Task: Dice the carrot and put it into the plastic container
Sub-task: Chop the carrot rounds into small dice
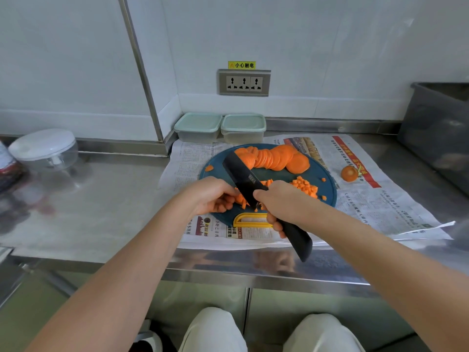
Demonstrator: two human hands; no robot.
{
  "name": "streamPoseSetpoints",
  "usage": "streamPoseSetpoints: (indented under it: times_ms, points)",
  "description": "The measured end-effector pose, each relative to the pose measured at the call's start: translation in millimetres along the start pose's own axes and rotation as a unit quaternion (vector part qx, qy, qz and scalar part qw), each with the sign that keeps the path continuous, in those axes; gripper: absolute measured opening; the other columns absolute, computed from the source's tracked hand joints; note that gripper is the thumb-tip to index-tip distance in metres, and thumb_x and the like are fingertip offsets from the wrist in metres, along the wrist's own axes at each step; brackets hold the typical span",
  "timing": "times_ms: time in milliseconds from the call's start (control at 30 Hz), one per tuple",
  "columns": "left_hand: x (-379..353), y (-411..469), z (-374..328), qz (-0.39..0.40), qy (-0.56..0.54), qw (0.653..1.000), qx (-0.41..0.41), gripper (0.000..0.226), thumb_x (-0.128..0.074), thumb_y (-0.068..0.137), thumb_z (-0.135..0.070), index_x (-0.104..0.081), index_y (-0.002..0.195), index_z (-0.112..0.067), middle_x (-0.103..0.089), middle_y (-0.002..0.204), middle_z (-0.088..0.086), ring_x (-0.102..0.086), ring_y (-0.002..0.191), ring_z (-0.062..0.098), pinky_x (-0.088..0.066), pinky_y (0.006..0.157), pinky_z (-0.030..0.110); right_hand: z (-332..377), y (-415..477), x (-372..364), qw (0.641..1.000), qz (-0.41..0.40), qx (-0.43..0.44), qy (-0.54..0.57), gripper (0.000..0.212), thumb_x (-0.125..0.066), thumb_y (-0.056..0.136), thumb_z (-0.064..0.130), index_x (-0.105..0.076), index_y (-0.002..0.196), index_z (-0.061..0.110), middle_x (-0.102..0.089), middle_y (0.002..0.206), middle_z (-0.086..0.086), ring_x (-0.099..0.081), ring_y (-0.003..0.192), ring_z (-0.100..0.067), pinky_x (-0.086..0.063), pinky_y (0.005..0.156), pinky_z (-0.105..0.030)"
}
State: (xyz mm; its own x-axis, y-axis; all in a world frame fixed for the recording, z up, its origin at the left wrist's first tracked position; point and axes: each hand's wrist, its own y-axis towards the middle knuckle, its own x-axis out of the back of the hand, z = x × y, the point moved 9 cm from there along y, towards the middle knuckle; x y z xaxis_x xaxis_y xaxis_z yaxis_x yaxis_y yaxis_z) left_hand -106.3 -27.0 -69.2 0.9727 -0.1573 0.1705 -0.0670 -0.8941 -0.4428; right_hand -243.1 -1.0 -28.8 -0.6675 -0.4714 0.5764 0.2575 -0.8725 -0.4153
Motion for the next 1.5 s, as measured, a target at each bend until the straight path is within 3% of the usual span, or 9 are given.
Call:
streamPoseSetpoints:
  times_ms: [100,333,667,1367,1500]
  points:
    - [-1.9,-1.9,0.0,0.013,-0.024,1.000,-0.005,0.021,-0.055,0.092,-0.005,-0.065,0.073,-0.004,-0.056,0.057,0.001,-0.051,0.048,0.008,-0.039,0.043,0.015,3.6,-3.6,4.0,1.000,0.002,0.003,-0.003,0.030,-0.037,0.101,0.024,-0.044,0.079,0.005,-0.048,0.050,-0.011,-0.045,0.039,-0.024,-0.044,0.041,-0.026]
    - [-1.0,-3.7,3.3,0.030,-0.082,0.996,0.007,0.014,-0.056,0.093,-0.003,-0.064,0.081,-0.004,-0.067,0.070,0.004,-0.059,0.054,0.009,-0.047,0.049,0.016,-4.3,-1.0,1.6,0.999,0.014,0.000,0.034,0.033,-0.040,0.101,0.028,-0.046,0.076,0.007,-0.046,0.043,-0.005,-0.041,0.031,-0.017,-0.040,0.036,-0.021]
    - [0.1,-0.3,1.2,0.026,-0.037,0.999,0.003,0.013,-0.058,0.092,-0.008,-0.062,0.081,-0.005,-0.065,0.072,0.004,-0.057,0.054,0.008,-0.043,0.045,0.015,-10.9,0.0,0.1,0.998,0.027,-0.001,0.049,0.032,-0.041,0.100,0.031,-0.046,0.080,0.007,-0.047,0.048,-0.005,-0.041,0.034,-0.017,-0.041,0.038,-0.022]
    - [-6.7,-0.7,-2.2,0.035,-0.025,0.999,0.023,0.020,-0.052,0.094,-0.001,-0.058,0.075,-0.006,-0.062,0.054,0.000,-0.047,0.055,0.010,-0.033,0.042,0.014,-8.5,1.7,-3.7,0.997,0.033,-0.030,0.057,0.030,-0.041,0.100,0.029,-0.044,0.079,0.008,-0.043,0.041,-0.003,-0.038,0.029,-0.015,-0.038,0.036,-0.019]
    - [-5.3,0.5,-2.7,0.028,-0.026,0.999,0.019,0.018,-0.053,0.093,-0.001,-0.059,0.076,-0.006,-0.060,0.060,0.003,-0.047,0.055,0.011,-0.034,0.042,0.014,-5.5,4.1,-4.7,0.998,0.020,-0.020,0.049,0.029,-0.041,0.100,0.026,-0.044,0.078,0.007,-0.044,0.046,-0.005,-0.039,0.030,-0.015,-0.040,0.037,-0.021]
